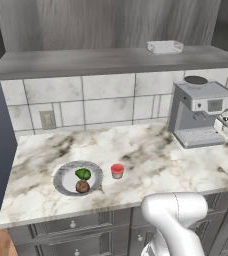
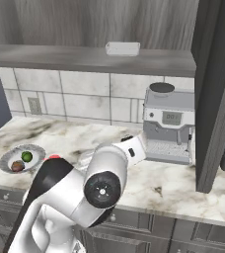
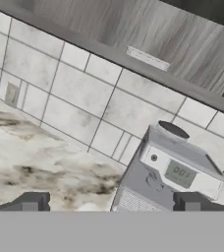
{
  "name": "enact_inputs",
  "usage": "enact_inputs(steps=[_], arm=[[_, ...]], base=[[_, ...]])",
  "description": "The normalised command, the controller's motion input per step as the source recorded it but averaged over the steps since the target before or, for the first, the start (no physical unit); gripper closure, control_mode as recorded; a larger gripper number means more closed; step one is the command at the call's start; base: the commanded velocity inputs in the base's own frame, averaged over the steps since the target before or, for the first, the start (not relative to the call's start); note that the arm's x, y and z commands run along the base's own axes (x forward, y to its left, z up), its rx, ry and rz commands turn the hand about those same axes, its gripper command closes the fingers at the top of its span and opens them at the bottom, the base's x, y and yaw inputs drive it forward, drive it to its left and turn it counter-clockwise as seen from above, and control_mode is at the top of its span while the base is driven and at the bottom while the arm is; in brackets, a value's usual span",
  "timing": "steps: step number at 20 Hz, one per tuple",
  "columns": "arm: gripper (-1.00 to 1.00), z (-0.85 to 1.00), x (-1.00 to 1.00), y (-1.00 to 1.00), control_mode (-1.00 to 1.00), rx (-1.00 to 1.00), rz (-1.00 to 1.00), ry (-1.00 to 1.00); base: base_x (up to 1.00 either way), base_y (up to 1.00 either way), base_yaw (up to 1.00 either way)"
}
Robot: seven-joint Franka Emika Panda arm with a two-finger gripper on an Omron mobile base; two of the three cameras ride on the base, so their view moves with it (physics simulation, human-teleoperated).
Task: Pick the avocado and bread from the counter and place them on the plate. Then pick the jam from the cabinet and place it next to the plate. Lastly close the cabinet door.
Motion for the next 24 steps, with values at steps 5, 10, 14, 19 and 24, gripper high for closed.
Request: enact_inputs(steps=[5, 10, 14, 19, 24], arm=[[-1.0, 0.0, -0.04, -0.48, -1.0, 0.0, 0.0, -0.16], [-1.0, 0.0, -0.01, -0.42, -1.0, 0.0, 0.0, -0.22], [-1.0, 0.0, 0.0, -0.29, -1.0, 0.0, 0.06, -0.21], [-1.0, 0.0, 0.0, -0.34, -1.0, 0.0, 0.11, -0.18], [-1.0, 0.0, 0.02, -0.38, -1.0, 0.0, 0.18, -0.11]], base=[[0.0, 0.0, 0.0], [0.0, 0.0, 0.0], [0.0, 0.0, 0.0], [0.0, 0.0, 0.0], [0.0, 0.0, 0.0]])
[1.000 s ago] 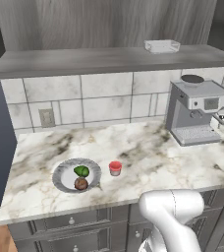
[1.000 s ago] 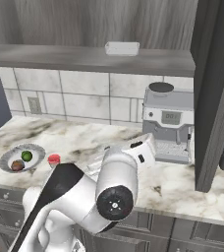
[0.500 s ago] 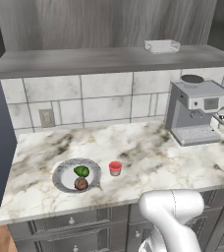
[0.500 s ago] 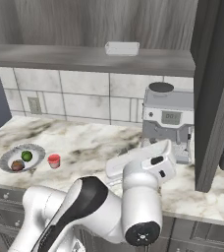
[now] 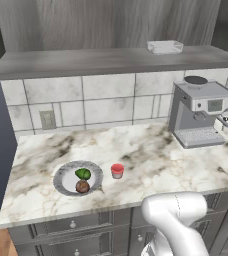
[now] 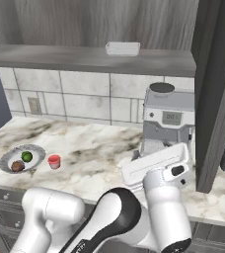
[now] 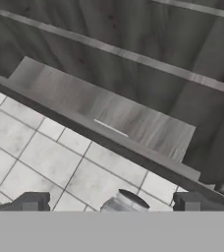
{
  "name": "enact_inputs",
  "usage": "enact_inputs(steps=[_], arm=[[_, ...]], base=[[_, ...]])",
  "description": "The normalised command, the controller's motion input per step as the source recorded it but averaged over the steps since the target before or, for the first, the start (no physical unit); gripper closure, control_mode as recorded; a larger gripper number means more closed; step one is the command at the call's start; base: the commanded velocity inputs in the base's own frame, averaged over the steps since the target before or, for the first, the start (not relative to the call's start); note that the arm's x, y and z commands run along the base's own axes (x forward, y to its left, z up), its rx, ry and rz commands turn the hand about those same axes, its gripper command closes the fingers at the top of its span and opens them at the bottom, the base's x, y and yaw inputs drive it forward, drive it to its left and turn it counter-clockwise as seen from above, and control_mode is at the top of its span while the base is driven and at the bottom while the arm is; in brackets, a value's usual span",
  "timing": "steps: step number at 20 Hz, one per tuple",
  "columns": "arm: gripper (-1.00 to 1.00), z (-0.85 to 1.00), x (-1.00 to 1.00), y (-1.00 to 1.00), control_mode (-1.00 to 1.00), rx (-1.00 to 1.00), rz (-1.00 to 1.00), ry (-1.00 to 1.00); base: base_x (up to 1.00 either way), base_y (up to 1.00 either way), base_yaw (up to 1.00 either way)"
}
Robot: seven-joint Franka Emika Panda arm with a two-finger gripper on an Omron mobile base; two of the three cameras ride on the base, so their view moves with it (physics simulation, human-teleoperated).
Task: Pick the avocado and bread from the counter and place them on the plate. Then pick the jam from the cabinet and place it next to the plate. Lastly close the cabinet door.
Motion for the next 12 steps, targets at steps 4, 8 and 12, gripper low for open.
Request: enact_inputs(steps=[4, 8, 12], arm=[[-1.0, 0.0, 0.0, -0.39, -1.0, 0.0, 0.18, -0.13], [-1.0, 0.0, 0.0, -0.41, -1.0, 0.0, 0.17, -0.16], [-1.0, 0.0, 0.15, -0.37, -1.0, 0.0, 0.15, -0.13]], base=[[0.0, 0.0, 0.0], [0.0, 0.0, 0.0], [0.0, 0.0, 0.0]])
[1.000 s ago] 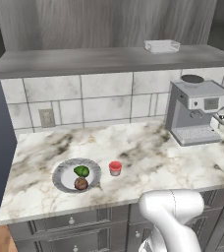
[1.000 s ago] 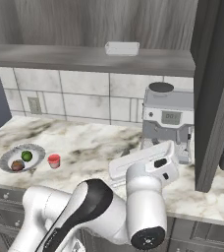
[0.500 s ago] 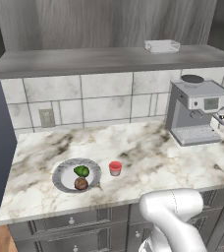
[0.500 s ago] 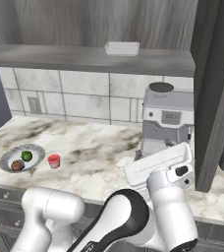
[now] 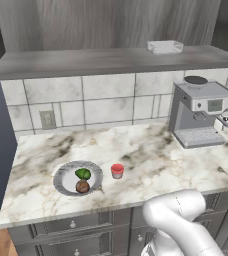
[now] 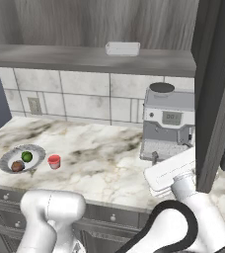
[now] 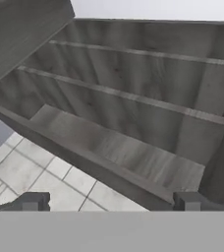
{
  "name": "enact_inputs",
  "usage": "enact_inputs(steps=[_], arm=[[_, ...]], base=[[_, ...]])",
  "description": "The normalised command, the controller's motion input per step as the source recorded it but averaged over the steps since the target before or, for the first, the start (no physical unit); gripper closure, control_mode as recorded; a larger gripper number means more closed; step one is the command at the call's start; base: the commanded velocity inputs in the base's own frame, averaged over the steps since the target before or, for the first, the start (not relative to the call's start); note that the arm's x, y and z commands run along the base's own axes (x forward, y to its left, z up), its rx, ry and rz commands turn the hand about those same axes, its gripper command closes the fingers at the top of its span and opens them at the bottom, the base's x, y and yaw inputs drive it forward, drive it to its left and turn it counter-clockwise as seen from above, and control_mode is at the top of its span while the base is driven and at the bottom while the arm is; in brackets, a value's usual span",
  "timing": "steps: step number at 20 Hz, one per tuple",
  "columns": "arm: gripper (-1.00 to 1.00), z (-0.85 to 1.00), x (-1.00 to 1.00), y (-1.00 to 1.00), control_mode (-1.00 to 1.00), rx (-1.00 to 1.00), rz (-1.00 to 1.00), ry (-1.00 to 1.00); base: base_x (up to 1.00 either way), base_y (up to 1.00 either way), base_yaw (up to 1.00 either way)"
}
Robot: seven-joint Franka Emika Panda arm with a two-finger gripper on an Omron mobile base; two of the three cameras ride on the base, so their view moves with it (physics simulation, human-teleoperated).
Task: Pick the avocado and bread from the counter and place them on the plate. Then pick the jam from the cabinet and place it next to the plate. Lastly close the cabinet door.
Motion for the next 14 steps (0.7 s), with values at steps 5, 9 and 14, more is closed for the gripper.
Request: enact_inputs(steps=[5, 9, 14], arm=[[-1.0, 0.0, 0.31, -0.33, -1.0, 0.03, 0.11, -0.06], [-1.0, -0.04, 0.39, -0.27, -1.0, 0.04, 0.09, 0.0], [-1.0, -0.04, 0.34, -0.34, -1.0, 0.04, 0.09, 0.0]], base=[[0.0, 0.0, 0.0], [0.0, 0.0, 0.0], [0.0, 0.0, 0.0]])
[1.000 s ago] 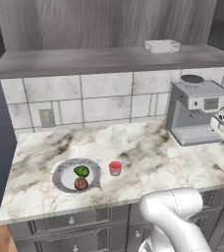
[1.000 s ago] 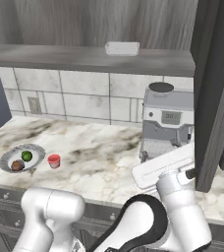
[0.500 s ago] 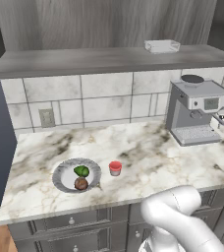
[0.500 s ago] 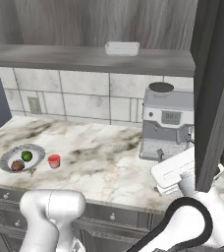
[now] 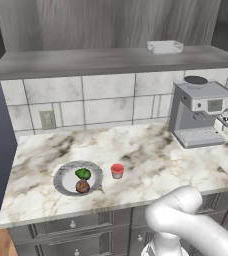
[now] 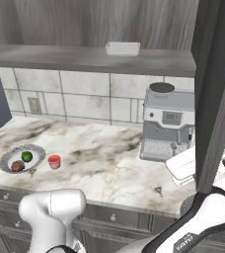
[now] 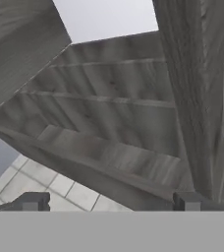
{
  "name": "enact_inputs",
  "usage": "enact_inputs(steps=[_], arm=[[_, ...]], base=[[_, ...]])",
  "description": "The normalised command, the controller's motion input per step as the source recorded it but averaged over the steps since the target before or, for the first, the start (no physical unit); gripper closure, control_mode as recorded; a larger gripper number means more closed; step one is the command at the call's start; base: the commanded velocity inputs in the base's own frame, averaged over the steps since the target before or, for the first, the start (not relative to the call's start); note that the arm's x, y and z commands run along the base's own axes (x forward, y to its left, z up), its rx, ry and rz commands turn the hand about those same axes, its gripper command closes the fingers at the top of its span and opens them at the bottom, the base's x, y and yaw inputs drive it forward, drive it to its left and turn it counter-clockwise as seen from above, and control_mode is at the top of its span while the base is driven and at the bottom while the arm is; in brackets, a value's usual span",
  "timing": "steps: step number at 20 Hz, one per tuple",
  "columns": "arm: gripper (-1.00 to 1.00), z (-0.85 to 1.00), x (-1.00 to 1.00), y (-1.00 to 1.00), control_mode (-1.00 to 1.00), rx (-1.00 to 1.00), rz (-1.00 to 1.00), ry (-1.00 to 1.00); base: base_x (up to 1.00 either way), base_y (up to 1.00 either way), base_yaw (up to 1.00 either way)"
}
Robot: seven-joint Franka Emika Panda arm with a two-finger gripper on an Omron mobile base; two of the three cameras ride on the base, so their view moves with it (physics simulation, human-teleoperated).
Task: Pick the avocado and bread from the counter and place them on the plate. Then pick the jam from the cabinet and place it next to the plate. Lastly close the cabinet door.
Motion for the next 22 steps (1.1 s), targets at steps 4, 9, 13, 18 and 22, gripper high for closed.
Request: enact_inputs(steps=[4, 9, 13, 18, 22], arm=[[-1.0, 0.0, 0.28, -0.42, -1.0, 0.03, 0.07, -0.02], [-1.0, 0.0, 0.27, -0.4, -1.0, 0.0, 0.07, -0.05], [-1.0, 0.0, 0.28, -0.35, -1.0, 0.0, 0.07, -0.07], [-1.0, 0.0, 0.23, -0.39, -1.0, 0.0, 0.06, -0.1], [-1.0, 0.0, 0.16, -0.38, -1.0, 0.0, 0.06, -0.17]], base=[[0.0, 0.0, 0.0], [0.0, 0.0, 0.0], [0.0, 0.0, 0.0], [0.0, 0.0, 0.0], [0.0, 0.0, 0.0]])
